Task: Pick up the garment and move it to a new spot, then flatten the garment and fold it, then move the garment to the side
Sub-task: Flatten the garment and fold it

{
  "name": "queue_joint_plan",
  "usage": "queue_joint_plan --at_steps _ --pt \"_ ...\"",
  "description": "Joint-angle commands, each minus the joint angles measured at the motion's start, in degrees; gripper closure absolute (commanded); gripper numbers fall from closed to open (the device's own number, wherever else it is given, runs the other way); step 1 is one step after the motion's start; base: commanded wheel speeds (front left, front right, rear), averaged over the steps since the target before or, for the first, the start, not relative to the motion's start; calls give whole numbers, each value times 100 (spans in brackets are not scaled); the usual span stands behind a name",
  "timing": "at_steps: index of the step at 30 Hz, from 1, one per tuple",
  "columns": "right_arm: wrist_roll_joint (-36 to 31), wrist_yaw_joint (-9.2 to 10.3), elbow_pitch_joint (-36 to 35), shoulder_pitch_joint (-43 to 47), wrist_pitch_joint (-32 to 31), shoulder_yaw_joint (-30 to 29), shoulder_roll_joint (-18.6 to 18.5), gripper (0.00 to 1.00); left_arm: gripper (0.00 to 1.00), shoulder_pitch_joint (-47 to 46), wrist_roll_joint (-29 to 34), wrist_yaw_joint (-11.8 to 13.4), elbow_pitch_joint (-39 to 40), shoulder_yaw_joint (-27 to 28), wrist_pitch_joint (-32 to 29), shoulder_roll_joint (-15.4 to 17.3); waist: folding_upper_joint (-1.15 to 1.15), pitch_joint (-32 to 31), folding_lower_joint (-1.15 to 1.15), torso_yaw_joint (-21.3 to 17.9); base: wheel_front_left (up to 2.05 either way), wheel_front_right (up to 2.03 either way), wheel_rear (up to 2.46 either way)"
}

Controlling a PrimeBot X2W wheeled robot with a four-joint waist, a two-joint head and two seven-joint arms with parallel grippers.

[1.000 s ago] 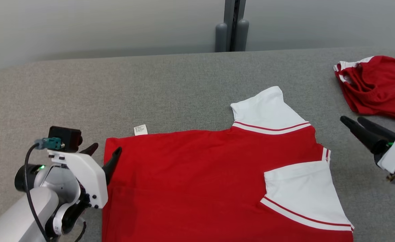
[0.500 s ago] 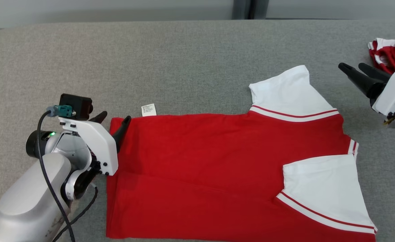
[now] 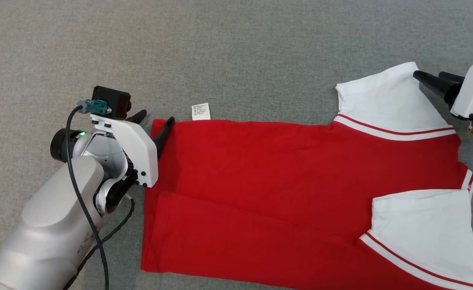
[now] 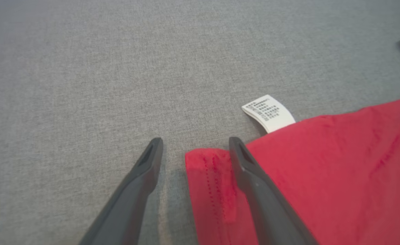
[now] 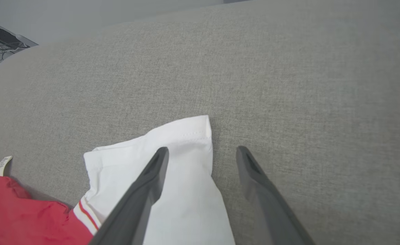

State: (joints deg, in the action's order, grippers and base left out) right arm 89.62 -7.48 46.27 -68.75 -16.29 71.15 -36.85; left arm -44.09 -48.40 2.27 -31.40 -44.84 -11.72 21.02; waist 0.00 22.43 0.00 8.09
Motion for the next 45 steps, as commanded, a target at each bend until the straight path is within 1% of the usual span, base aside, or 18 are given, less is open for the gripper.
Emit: queue_joint_plan --at_steps 1,7,12,20,21,22,23,24,25,27,28,29,30,31,36,45 --pt "-32 -4 41 -53 -14 15 13 0 0 -114 18 -39 -47 -2 26 -2 0 29 0 32 0 0 0" --pt "-85 -4 217 -141 -141 33 121 0 0 -299 12 -217 -280 -89 -19 -143 0 124 0 92 0 0 0" --pt "-98 -4 360 -192 -288 51 207 0 0 -401 18 -331 -470 -212 -202 -251 0 198 0 137 0 0 0" --pt "-47 -4 341 -55 -506 78 313 0 0 -427 -63 -421 -626 -303 -389 -339 0 209 0 161 0 0 0" --pt "-37 -4 334 -39 -512 77 313 3 0 -411 -88 -436 -625 -312 -441 -331 0 200 0 162 0 0 0" --pt "-31 -4 320 -28 -516 76 311 2 0 -387 -124 -439 -614 -315 -483 -327 0 194 0 163 0 0 0" --pt "-27 -4 302 -22 -516 73 310 8 2 -370 -136 -448 -595 -317 -518 -320 0 190 0 166 0 0 0" --pt "-26 -4 280 -15 -517 71 308 18 9 -363 -152 -443 -575 -322 -542 -305 0 187 0 169 0 0 0" --pt "-26 -4 253 -12 -517 70 304 28 18 -360 -157 -437 -552 -324 -564 -291 0 188 0 173 0 0 0" --pt "-32 -4 205 -8 -491 62 293 56 51 -345 -168 -424 -512 -330 -609 -272 0 186 0 182 0 0 0" --pt "-50 -4 175 -14 -469 61 289 72 55 -339 -176 -414 -496 -328 -620 -263 0 185 0 185 0 0 0" --pt "-82 -4 145 -28 -428 59 280 96 71 -337 -181 -398 -473 -329 -626 -255 0 187 0 190 0 0 0" --pt "-92 -4 137 -34 -404 54 268 100 95 -340 -184 -389 -450 -330 -640 -249 0 190 0 195 0 0 0" --pt "-99 -4 133 -32 -377 51 256 100 100 -345 -185 -387 -422 -325 -628 -242 0 190 0 200 0 0 0" --pt "-169 -4 90 -46 -225 36 245 100 100 -350 -159 -334 -309 -248 -430 -194 0 134 0 205 0 0 0" --pt "-94 -4 -40 135 -66 1 188 100 100 -169 -231 -355 -304 -196 -241 -84 0 -196 0 95 0 0 0"
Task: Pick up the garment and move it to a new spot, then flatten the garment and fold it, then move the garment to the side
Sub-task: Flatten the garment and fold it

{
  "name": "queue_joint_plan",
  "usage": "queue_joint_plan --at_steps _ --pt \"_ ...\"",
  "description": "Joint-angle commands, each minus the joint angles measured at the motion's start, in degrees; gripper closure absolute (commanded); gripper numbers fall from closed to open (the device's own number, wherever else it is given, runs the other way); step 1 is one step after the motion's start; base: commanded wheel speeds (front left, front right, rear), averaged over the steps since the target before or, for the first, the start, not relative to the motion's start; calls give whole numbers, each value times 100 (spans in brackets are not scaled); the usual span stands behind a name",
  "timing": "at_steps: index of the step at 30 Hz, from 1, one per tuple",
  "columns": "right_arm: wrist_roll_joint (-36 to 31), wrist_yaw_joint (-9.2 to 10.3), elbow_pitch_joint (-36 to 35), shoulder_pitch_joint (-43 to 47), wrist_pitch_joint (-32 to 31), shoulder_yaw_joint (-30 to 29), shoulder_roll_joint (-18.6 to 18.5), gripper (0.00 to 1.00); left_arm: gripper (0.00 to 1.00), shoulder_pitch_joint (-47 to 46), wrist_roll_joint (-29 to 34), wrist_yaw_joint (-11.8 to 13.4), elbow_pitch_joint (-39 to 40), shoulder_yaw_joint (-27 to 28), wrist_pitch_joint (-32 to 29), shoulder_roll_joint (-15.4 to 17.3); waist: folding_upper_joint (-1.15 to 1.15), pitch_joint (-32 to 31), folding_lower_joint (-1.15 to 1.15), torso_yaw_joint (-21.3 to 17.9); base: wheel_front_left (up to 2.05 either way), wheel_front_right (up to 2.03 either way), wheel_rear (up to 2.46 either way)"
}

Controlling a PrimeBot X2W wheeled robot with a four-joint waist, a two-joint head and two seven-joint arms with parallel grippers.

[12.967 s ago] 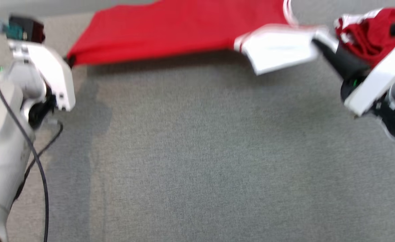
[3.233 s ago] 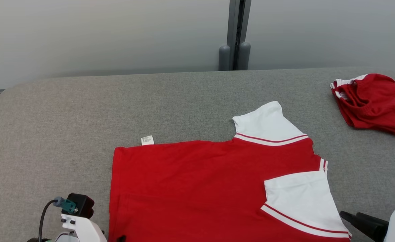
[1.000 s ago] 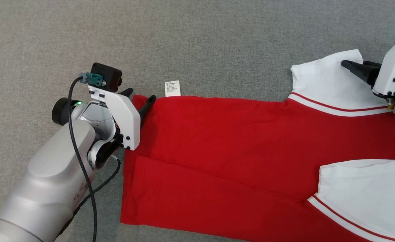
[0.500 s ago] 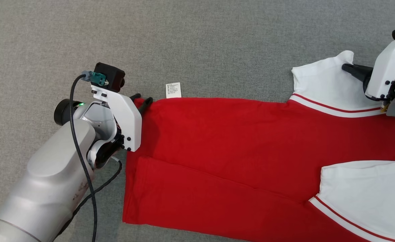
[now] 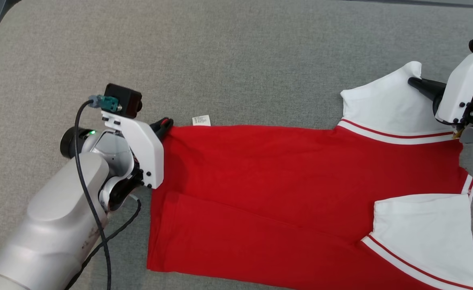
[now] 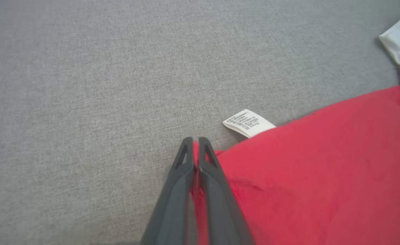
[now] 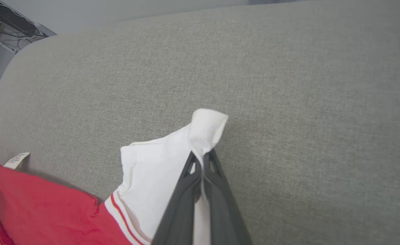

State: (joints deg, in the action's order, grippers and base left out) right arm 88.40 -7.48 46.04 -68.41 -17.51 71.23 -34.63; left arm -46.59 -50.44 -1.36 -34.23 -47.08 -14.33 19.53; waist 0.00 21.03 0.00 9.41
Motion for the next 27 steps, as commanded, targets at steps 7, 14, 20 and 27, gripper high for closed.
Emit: queue_joint_plan --at_steps 7,14,20,27 --pt "99 -4 -232 308 170 -44 -124 100 100 224 -92 -59 90 35 29 229 0 -313 0 -129 0 0 0" --pt "216 -4 -652 671 382 -102 -270 100 100 478 -176 -160 298 -10 -64 461 0 -654 0 -226 0 0 0" --pt "262 -4 -1073 1000 495 -106 -478 100 100 736 -242 -109 474 -29 -139 684 0 -884 0 -331 0 0 0" --pt "313 -4 -1679 1421 629 -104 -812 100 100 1069 -263 -21 719 -77 -190 934 0 -1075 0 -454 0 0 0"
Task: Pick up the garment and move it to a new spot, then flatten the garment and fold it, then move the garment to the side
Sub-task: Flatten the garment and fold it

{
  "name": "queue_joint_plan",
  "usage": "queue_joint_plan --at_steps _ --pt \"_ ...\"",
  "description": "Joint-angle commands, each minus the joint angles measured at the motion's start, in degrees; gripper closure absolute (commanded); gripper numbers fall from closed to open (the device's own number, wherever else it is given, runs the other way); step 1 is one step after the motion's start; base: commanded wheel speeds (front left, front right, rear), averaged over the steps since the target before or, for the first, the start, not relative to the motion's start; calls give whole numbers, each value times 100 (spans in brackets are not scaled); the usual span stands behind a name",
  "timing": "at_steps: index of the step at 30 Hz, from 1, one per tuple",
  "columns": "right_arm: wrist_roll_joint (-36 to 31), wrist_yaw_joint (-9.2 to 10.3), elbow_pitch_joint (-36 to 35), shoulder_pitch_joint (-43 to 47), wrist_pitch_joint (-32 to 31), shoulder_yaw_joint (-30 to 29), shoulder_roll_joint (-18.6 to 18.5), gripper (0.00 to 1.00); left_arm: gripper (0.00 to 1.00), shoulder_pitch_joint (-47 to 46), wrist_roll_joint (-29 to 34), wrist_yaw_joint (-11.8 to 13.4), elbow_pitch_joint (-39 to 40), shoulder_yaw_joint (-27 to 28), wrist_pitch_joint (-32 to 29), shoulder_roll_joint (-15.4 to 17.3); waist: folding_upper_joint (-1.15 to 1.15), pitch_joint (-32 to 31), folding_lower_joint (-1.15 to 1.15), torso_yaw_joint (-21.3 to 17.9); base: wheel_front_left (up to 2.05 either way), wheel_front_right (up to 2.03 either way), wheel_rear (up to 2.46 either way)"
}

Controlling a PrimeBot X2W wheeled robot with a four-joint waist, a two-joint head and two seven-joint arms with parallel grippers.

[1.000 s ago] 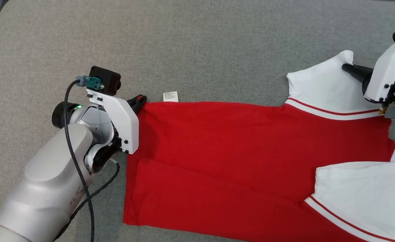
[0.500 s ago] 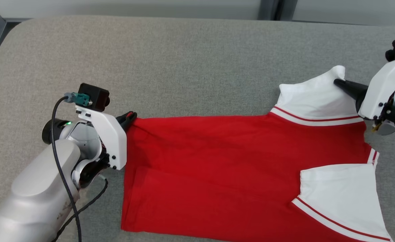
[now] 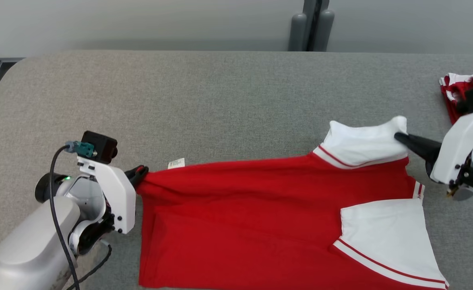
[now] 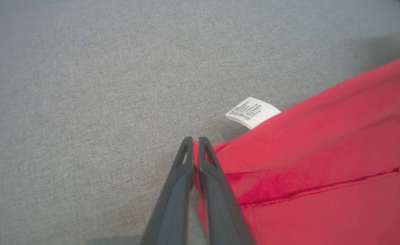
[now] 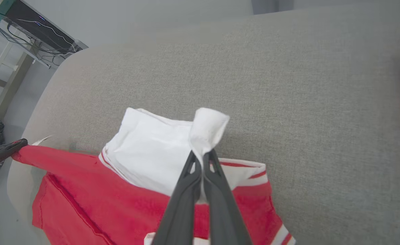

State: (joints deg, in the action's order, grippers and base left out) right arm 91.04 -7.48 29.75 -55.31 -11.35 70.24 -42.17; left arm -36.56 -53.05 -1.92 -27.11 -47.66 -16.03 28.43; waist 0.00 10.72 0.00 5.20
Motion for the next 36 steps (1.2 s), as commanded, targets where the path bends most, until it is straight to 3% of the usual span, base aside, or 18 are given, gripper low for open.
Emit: queue_joint_plan --at_steps 1,19,36 --pt "45 -4 -109 166 -18 5 -115 100 100 107 1 45 24 -33 -34 66 0 -69 0 -48 0 0 0" --pt "241 -4 -1212 907 -246 98 -715 100 100 556 -49 205 246 -176 -210 361 0 -318 0 -252 0 0 0" --pt "535 -4 -1746 1476 -592 191 -955 100 100 926 -176 380 574 -278 -413 515 0 -556 0 -356 0 0 0"
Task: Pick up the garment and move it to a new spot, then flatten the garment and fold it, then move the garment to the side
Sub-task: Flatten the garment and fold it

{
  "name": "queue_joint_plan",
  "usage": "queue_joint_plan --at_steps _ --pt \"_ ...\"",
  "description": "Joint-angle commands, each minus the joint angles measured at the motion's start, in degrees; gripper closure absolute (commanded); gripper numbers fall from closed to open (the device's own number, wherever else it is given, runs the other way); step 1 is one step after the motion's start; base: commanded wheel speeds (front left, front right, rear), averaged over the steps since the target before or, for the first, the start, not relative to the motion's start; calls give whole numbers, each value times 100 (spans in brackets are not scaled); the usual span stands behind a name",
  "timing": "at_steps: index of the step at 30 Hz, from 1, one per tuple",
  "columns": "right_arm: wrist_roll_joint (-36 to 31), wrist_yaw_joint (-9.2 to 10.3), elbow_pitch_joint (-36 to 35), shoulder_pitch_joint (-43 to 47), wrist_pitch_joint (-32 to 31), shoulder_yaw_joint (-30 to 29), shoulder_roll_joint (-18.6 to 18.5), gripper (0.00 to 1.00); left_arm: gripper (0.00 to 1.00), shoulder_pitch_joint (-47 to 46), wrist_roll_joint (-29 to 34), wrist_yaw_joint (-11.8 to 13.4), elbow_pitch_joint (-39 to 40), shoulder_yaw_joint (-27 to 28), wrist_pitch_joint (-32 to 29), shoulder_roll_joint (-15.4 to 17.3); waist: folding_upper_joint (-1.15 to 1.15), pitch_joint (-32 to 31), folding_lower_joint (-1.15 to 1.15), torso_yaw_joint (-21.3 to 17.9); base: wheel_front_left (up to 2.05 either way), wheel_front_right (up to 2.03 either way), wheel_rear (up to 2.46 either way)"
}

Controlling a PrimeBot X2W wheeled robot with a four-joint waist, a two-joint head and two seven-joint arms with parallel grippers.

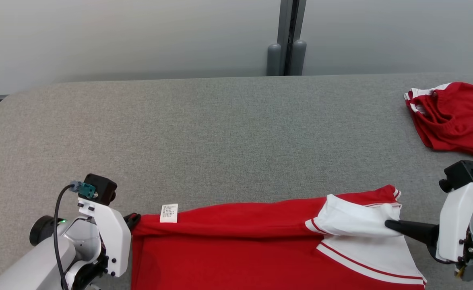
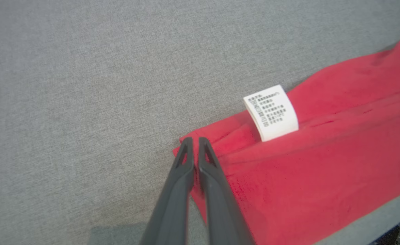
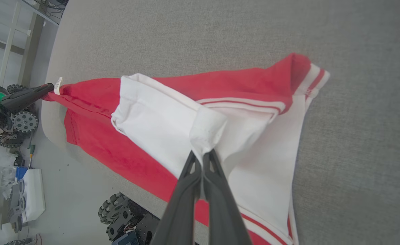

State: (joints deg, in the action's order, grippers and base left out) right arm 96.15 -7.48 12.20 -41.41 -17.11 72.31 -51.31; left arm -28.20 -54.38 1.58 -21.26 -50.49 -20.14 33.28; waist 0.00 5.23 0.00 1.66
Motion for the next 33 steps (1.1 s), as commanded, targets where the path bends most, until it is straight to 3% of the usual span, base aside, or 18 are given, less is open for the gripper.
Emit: queue_joint_plan --at_steps 1,7,8,9,10,11,12,13,14,26,33 --pt "36 -4 8 126 -57 -4 -66 100 100 112 -45 39 11 -4 -21 40 0 -21 0 -6 0 0 0" --pt "68 -4 -30 234 -139 25 -81 100 100 218 -116 65 119 -53 -136 107 0 -73 0 -14 0 0 0" --pt "77 -4 -32 240 -149 30 -63 95 100 218 -122 80 131 -54 -145 110 0 -78 0 -13 0 0 0" --pt "96 -4 -32 249 -173 34 -48 81 93 228 -120 94 138 -54 -155 110 0 -81 0 -11 0 0 0" --pt "106 -4 -24 265 -188 34 -41 60 84 246 -133 104 137 -62 -174 106 0 -81 0 -10 0 0 0" --pt "106 -4 -16 280 -203 38 -41 51 75 253 -142 103 142 -71 -184 103 0 -74 0 -8 0 0 0" --pt "102 -4 -10 287 -211 43 -39 17 68 251 -146 106 149 -76 -191 101 0 -67 0 -5 0 0 0" --pt "97 -4 -6 293 -214 46 -35 0 38 246 -148 104 152 -76 -204 98 0 -60 0 -3 0 0 0" --pt "98 -4 -2 299 -215 50 -31 0 0 236 -154 107 153 -75 -211 95 0 -52 0 0 0 0 0" --pt "263 -4 -350 587 -193 72 -118 0 0 335 -220 169 145 -13 -132 141 0 -156 0 -9 0 0 0" --pt "481 -4 -780 745 417 -105 -415 0 0 430 -198 357 373 155 202 220 0 -236 0 -63 0 0 0"
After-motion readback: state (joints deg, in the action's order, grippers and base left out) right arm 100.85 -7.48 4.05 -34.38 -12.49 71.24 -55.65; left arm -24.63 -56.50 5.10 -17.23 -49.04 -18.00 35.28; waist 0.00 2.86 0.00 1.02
